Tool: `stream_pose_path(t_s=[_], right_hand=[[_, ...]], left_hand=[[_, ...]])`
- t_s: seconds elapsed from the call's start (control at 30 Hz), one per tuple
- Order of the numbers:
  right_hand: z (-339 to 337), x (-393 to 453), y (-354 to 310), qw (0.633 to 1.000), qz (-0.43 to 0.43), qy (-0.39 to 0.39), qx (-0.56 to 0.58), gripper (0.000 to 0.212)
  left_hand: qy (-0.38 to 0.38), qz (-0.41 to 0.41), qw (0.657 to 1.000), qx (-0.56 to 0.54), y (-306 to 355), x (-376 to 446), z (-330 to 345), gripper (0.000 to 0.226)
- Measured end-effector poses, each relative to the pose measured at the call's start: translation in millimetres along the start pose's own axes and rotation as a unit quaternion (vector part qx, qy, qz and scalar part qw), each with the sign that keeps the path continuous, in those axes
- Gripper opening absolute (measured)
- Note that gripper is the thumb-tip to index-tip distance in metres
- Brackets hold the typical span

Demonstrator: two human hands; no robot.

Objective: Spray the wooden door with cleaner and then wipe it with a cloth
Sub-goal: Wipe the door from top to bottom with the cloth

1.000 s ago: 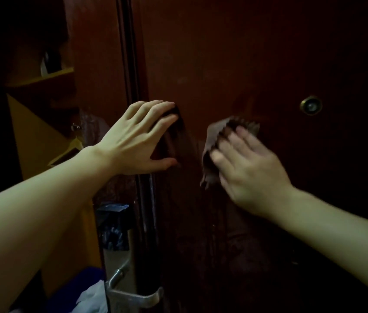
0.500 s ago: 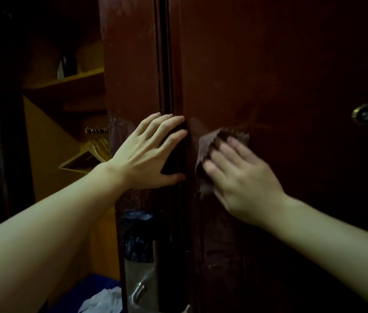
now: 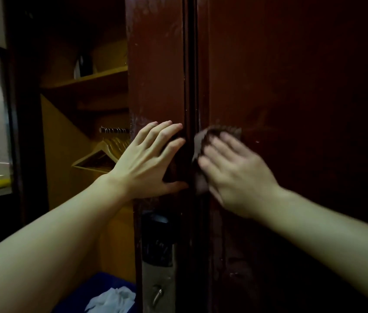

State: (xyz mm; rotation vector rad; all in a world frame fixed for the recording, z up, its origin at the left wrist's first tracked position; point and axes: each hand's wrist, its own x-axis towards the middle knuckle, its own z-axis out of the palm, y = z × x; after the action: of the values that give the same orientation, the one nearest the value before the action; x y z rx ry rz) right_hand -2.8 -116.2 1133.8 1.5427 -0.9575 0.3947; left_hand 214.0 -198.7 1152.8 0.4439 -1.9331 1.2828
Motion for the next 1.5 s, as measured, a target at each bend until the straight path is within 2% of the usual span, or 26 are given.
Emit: stream_pose_path(t_s=[0.13, 0.23, 0.4, 0.47, 0.6, 0.7, 0.77, 0.87, 0.93, 1.0, 1.1, 1.2, 1.27, 1.4, 1.5], right_hand=[[-11, 52, 30, 0.998, 0.059, 0.007, -0.014, 0.049], [-5, 43, 12, 0.998, 0.063, 0.020, 0.008, 0.043], [9, -25, -27, 0.998, -0.046, 0.003, 0.053, 0.023], [7, -28, -22, 0.996, -0.070, 0.004, 0.049, 0.024], [-3, 21, 11, 1.000, -0.006, 0.016, 0.012, 0.039], [-7, 51, 20, 0.998, 0.059, 0.017, 0.001, 0.039], [-1, 40, 5, 0.999, 0.030, 0.021, 0.018, 0.033], [11, 2, -29, 0.993, -0.104, 0.009, 0.061, 0.025], [17, -3, -38, 0.988, -0.139, -0.004, 0.072, 0.025], [18, 16, -33, 0.990, -0.123, 0.004, 0.072, 0.028], [11, 66, -8, 0.997, -0.046, 0.039, 0.056, 0.033], [5, 92, 1, 0.998, -0.001, 0.039, 0.040, 0.036], [9, 79, -13, 0.998, -0.017, 0.040, 0.039, 0.035], [22, 32, -51, 0.987, -0.142, -0.015, 0.074, 0.031], [22, 47, -39, 0.986, -0.153, -0.014, 0.071, 0.036]], left_hand=[[-0.014, -0.014, 1.000, -0.007, 0, -3, -1, 0.087], [-0.015, -0.030, 0.999, -0.020, 1, -6, 1, 0.086], [-0.029, -0.042, 0.998, -0.026, 0, -13, 3, 0.088], [-0.033, -0.045, 0.998, -0.025, -1, -19, 3, 0.089], [-0.028, -0.047, 0.998, -0.021, -4, -25, 4, 0.088], [-0.023, -0.052, 0.998, -0.024, -4, -25, 7, 0.089], [-0.019, -0.060, 0.998, -0.028, -4, -27, 8, 0.089], [-0.012, -0.074, 0.997, -0.028, -4, -30, 9, 0.086], [-0.018, -0.075, 0.997, -0.028, -6, -34, 8, 0.085], [-0.034, -0.070, 0.997, -0.018, -10, -41, 7, 0.087], [-0.041, -0.085, 0.996, -0.011, -15, -52, 7, 0.089], [-0.045, -0.102, 0.994, -0.010, -14, -59, 11, 0.090], [-0.045, -0.105, 0.993, -0.015, -14, -62, 12, 0.090], [-0.049, -0.109, 0.993, -0.012, -15, -68, 11, 0.089], [-0.058, -0.118, 0.991, 0.004, -17, -77, 9, 0.091]])
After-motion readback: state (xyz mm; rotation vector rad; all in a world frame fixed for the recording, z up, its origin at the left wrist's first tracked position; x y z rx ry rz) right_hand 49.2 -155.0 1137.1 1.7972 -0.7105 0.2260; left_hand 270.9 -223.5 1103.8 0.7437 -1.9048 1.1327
